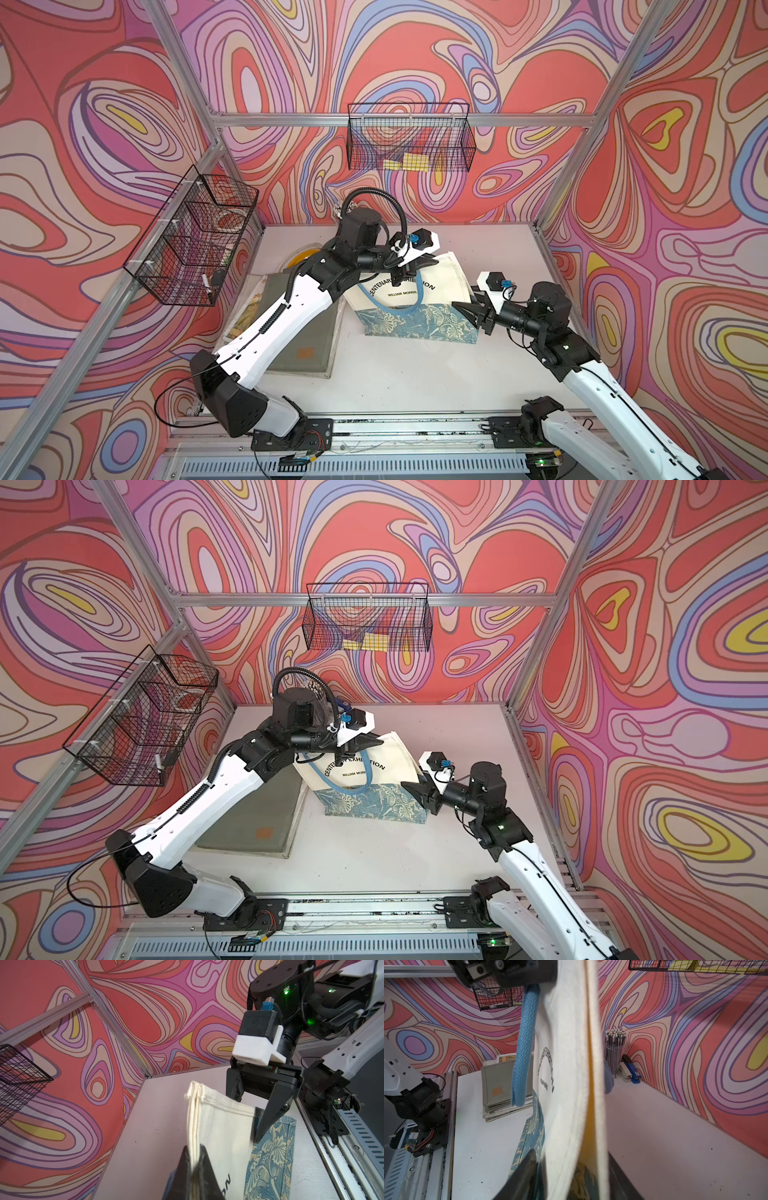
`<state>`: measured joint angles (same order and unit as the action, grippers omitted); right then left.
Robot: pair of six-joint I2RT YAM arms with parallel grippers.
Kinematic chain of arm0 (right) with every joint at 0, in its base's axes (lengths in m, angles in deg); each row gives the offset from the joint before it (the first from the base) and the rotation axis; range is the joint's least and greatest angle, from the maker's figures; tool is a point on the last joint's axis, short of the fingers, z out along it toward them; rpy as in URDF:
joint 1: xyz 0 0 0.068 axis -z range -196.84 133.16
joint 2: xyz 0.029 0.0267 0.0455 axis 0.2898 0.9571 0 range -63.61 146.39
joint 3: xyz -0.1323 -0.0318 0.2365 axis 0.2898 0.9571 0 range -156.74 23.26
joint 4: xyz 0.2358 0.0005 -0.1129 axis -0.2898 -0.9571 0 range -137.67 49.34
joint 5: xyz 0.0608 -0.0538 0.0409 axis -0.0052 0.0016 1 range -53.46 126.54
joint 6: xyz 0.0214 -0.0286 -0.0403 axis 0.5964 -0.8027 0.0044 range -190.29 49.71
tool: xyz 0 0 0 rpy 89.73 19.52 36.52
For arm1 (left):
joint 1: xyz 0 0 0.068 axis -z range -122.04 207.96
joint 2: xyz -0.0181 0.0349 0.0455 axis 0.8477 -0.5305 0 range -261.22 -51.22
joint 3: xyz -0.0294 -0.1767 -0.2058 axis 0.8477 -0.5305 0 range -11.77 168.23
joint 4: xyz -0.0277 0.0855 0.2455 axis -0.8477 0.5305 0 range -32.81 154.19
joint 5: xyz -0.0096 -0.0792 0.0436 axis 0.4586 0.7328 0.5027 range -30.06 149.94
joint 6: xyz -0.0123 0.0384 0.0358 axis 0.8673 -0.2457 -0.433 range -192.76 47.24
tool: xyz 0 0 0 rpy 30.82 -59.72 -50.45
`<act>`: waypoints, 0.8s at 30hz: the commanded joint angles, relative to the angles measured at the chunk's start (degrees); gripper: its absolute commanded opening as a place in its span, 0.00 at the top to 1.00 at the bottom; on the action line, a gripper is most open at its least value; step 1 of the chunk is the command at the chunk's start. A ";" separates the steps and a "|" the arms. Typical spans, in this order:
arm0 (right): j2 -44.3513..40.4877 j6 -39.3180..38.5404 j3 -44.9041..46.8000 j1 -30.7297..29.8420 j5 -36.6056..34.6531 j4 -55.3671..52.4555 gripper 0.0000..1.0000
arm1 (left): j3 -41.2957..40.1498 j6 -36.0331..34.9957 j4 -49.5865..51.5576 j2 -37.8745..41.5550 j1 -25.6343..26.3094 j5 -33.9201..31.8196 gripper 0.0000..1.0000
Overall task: Put away the canvas bag
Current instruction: Press the canvas bag at the center of the board.
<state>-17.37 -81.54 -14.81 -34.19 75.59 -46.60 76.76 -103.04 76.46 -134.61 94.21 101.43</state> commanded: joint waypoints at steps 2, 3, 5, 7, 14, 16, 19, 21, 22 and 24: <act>0.38 1.33 0.78 -0.30 -0.01 -3.45 0.51 | -0.38 4.73 -15.01 3.58 -2.29 3.91 1.00; 0.47 1.31 0.88 -0.34 -0.15 -3.36 0.52 | -0.44 5.23 -15.76 3.67 -2.53 4.03 1.00; 1.33 1.32 0.77 -0.29 -0.38 -3.81 0.56 | -0.65 6.09 -17.21 3.85 -2.80 3.55 1.00; 2.28 1.17 0.62 -0.32 0.30 -4.31 0.60 | -1.03 7.25 -19.05 4.00 -3.11 3.22 1.00; 3.35 -0.76 -0.08 -0.37 0.09 -6.52 1.00 | -1.78 9.75 -21.53 4.29 -4.55 0.77 1.00; 2.95 -1.47 -0.49 -0.32 -1.13 -7.23 1.00 | -1.96 10.10 -21.35 4.23 -4.70 -0.08 1.00; 2.54 -1.80 -2.13 -0.28 -3.71 -8.03 1.00 | -1.11 10.44 -18.27 3.44 -4.70 -1.99 1.00; 2.71 -2.55 -3.98 -0.32 -4.59 -9.06 1.00 | -0.98 11.44 -16.60 3.15 -4.63 -2.84 0.92; 3.14 -3.38 -5.19 -0.32 -4.92 -10.33 1.00 | -0.91 11.41 -15.81 3.22 -4.61 -2.67 0.80; 4.63 -5.51 -8.53 -0.32 -5.45 -14.19 1.00 | -1.06 10.65 -14.19 3.58 -4.61 -1.84 0.61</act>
<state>-13.85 -84.09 -20.01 -34.28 72.14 -54.42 73.44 -93.66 66.60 -134.05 90.60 101.13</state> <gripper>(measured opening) 0.094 0.278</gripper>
